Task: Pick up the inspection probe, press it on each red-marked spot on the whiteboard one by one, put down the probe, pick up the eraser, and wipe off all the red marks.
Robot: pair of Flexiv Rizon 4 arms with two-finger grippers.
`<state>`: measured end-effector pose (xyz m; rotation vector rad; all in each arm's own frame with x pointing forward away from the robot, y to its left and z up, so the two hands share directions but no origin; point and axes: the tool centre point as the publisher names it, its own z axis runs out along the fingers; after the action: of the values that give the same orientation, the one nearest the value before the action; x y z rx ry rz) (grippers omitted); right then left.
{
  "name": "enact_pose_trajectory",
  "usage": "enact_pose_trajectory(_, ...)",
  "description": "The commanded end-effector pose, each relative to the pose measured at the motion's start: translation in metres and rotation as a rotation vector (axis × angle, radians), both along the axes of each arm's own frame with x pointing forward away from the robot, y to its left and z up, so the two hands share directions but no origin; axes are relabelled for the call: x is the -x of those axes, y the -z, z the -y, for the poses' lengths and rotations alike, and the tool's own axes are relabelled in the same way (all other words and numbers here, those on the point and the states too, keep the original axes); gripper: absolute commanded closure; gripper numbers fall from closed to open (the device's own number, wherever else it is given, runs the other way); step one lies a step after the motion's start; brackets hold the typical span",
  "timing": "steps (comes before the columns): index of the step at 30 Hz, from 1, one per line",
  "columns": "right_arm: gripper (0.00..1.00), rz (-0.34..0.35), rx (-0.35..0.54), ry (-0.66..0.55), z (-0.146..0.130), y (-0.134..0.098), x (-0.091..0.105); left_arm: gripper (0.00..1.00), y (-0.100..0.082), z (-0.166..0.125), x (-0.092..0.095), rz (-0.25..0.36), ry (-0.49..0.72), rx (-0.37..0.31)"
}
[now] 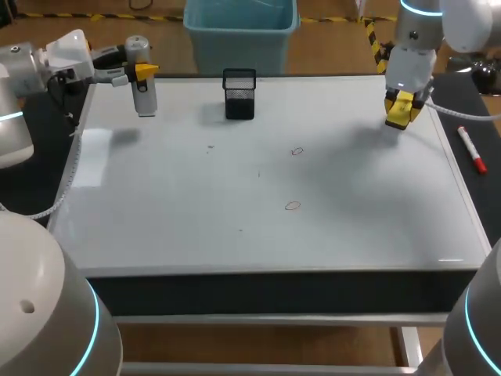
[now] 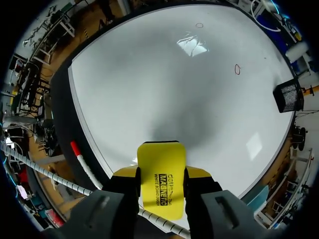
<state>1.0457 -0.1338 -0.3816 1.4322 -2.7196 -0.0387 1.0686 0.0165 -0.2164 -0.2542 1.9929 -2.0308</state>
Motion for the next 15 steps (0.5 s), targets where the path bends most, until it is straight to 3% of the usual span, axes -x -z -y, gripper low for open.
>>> enact_pose_trajectory(1, 1.0, 0.001, 0.003, -0.002, 0.001, -0.001, 0.0, 1.0, -0.002, 0.0, 0.0, -0.001, 0.0, -0.002)
enact_pose_trajectory(4, 1.0, 0.001, 0.003, -0.002, 0.001, -0.001, 0.0, 1.0, -0.002, 0.0, 0.0, -0.001, 0.0, -0.002)
enact_pose_trajectory(15, 1.0, 0.001, 0.003, -0.002, 0.001, -0.001, 0.0, 1.0, -0.018, 0.108, 0.034, 0.025, 0.233, 0.009)
